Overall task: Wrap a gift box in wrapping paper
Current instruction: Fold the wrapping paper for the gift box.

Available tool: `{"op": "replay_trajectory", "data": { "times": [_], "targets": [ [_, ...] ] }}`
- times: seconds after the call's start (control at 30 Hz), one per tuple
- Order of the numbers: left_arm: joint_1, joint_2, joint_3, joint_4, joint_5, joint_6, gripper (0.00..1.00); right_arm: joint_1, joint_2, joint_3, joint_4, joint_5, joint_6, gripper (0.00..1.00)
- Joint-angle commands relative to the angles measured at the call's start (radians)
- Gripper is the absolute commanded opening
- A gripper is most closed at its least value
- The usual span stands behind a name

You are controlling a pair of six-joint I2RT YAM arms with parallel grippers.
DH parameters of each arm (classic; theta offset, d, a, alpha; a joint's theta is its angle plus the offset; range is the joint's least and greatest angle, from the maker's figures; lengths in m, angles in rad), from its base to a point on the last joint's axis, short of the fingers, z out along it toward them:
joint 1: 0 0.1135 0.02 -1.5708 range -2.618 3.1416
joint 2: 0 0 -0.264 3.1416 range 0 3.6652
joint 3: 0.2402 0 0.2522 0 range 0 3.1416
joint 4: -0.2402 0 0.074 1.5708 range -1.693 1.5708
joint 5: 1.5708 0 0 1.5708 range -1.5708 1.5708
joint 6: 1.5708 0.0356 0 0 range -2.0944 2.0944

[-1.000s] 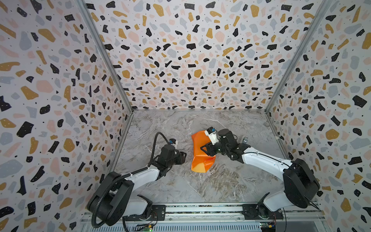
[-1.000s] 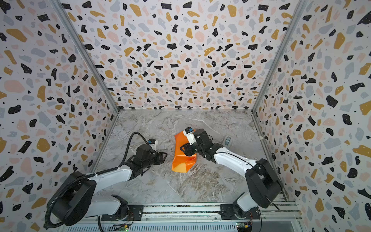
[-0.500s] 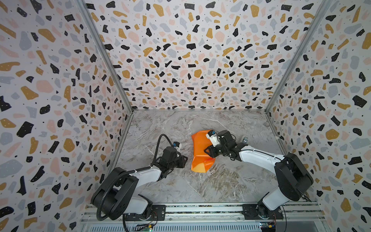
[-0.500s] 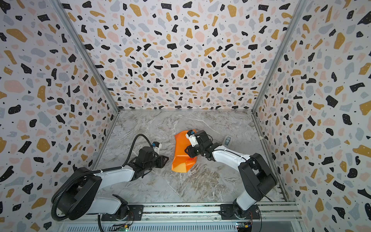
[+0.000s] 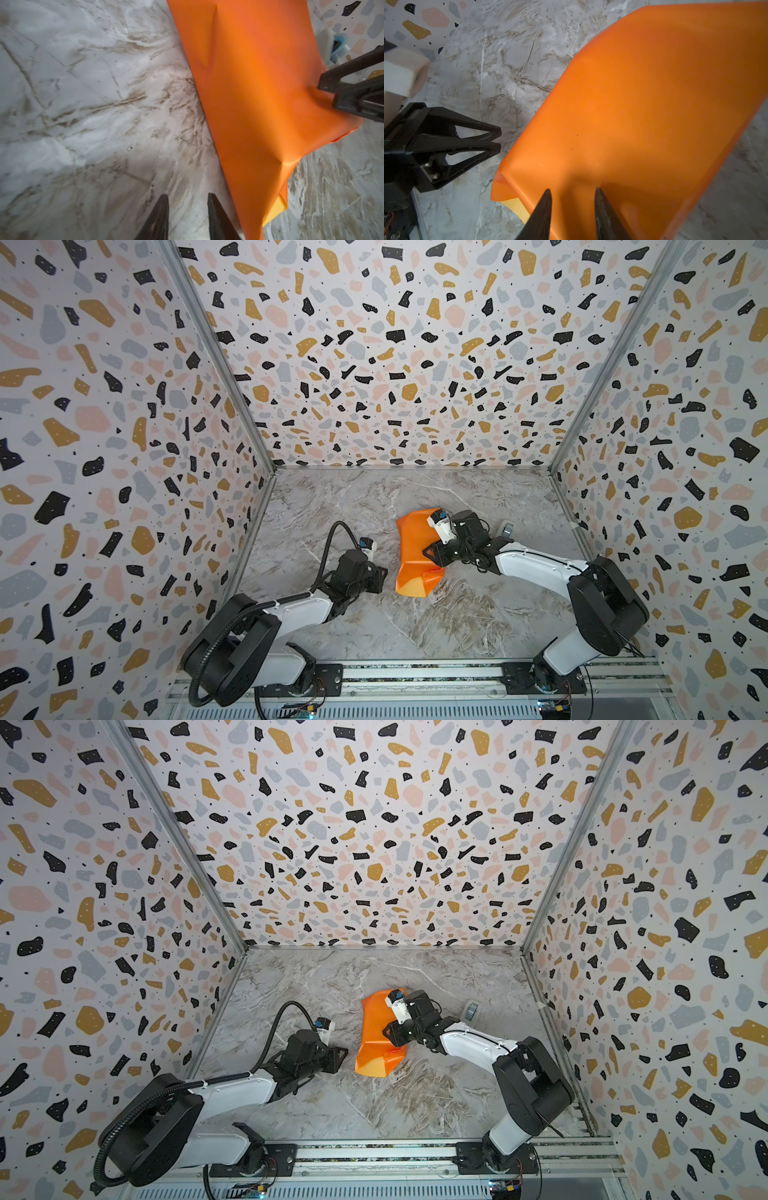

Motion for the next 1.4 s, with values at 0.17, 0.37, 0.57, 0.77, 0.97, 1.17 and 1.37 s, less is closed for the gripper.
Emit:
{"op": "replay_trajectory", "data": {
  "times": [0.17, 0.37, 0.57, 0.77, 0.97, 1.17, 1.37],
  "targets": [
    [-0.078, 0.044, 0.044, 0.024, -0.029, -0.002, 0.29, -0.004, -0.002, -0.015, -0.016, -0.013, 0.009, 0.35],
    [-0.08, -0.089, 0.015, -0.099, -0.265, -0.022, 0.4, -0.003, 0.001, -0.015, -0.012, -0.022, 0.013, 0.34],
    [-0.104, -0.217, -0.063, 0.018, -0.111, 0.028, 0.75, -0.004, -0.003, -0.015, -0.012, -0.021, 0.01, 0.34],
    [-0.168, -0.062, 0.026, 0.024, -0.131, 0.092, 0.8, -0.004, 0.002, -0.016, -0.006, -0.028, 0.012, 0.34],
    [-0.19, 0.084, 0.083, 0.05, -0.163, 0.096, 0.74, -0.004, -0.001, -0.016, -0.005, -0.027, 0.013, 0.34],
    [-0.196, 0.167, 0.107, 0.076, -0.226, 0.038, 0.58, -0.005, 0.001, -0.015, -0.005, -0.027, 0.012, 0.34],
    [-0.204, 0.23, 0.125, 0.117, -0.26, -0.02, 0.48, -0.004, 0.007, -0.016, -0.002, -0.031, 0.014, 0.33]
  ]
}}
